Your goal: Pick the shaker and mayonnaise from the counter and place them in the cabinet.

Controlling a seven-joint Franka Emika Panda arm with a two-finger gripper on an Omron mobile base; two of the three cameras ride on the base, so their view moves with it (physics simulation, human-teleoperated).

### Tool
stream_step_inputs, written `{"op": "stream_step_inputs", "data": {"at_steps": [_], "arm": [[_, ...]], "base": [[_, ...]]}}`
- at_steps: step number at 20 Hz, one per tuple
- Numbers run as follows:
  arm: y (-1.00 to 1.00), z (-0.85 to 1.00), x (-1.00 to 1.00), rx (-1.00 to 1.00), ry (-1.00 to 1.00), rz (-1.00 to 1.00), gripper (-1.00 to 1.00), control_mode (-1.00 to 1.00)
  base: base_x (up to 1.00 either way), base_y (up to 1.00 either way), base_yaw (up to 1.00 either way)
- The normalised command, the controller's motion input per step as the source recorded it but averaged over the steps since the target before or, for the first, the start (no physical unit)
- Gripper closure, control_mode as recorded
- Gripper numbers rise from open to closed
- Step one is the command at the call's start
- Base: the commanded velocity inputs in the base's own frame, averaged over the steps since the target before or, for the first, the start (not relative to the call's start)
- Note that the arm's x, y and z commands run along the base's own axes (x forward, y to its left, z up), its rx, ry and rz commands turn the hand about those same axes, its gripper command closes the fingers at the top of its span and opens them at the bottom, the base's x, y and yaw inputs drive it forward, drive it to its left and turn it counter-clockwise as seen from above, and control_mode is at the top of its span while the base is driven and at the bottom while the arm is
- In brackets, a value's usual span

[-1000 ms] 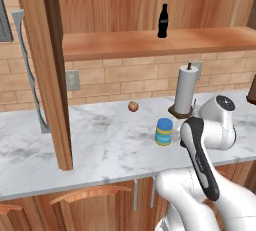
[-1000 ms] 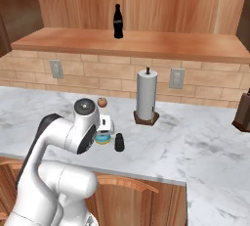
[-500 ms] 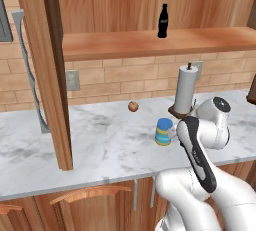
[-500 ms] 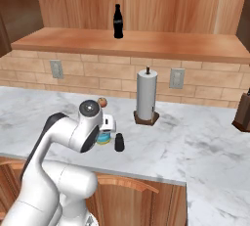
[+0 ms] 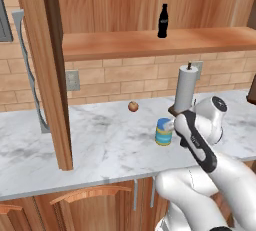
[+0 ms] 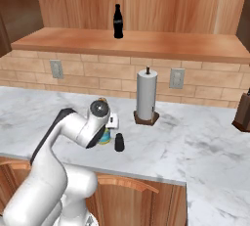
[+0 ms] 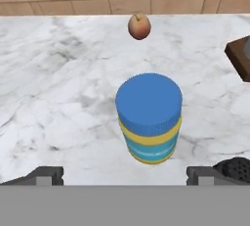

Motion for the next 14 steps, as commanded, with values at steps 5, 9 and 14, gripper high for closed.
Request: {"op": "stream_step_inputs", "data": {"at_steps": [5,9,14], "arm": [[0.0,-0.05,0.45,0.01,0.0,0.01,-1.0,-1.0],[0.0,-0.13,0.45,0.0,0.0,0.02,-1.0,-1.0],[0.0,-0.28,0.27,0.0,0.0,0.04,-1.0,-1.0]], "base": [[0.0,0.0,0.0],[0.0,0.0,0.0],[0.0,0.0,0.0]]}}
